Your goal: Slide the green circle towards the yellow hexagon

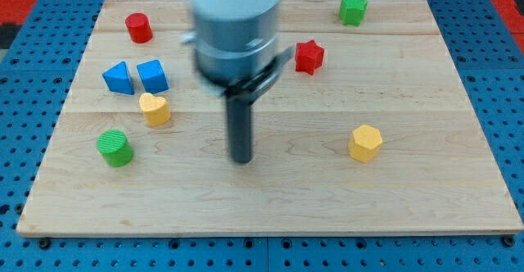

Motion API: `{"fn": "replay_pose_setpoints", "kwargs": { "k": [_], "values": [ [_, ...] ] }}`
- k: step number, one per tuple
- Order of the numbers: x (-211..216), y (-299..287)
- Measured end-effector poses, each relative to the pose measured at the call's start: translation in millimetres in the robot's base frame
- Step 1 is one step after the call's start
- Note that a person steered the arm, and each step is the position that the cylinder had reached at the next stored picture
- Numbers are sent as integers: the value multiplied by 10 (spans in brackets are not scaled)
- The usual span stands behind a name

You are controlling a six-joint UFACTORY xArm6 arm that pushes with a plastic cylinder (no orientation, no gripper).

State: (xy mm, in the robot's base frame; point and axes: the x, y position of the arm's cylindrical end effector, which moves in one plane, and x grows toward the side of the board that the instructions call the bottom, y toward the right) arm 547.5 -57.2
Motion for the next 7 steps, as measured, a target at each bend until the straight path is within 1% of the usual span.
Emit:
{"fn": "replay_pose_setpoints", "kwargs": {
  "k": [1,2,3,4,5,6,7],
  "values": [
    [478,-1068],
    [258,-2046],
    [-176,-2011],
    [-494,-1617],
    [-547,-674],
    [-177,-701],
    [340,-975]
  ]
}}
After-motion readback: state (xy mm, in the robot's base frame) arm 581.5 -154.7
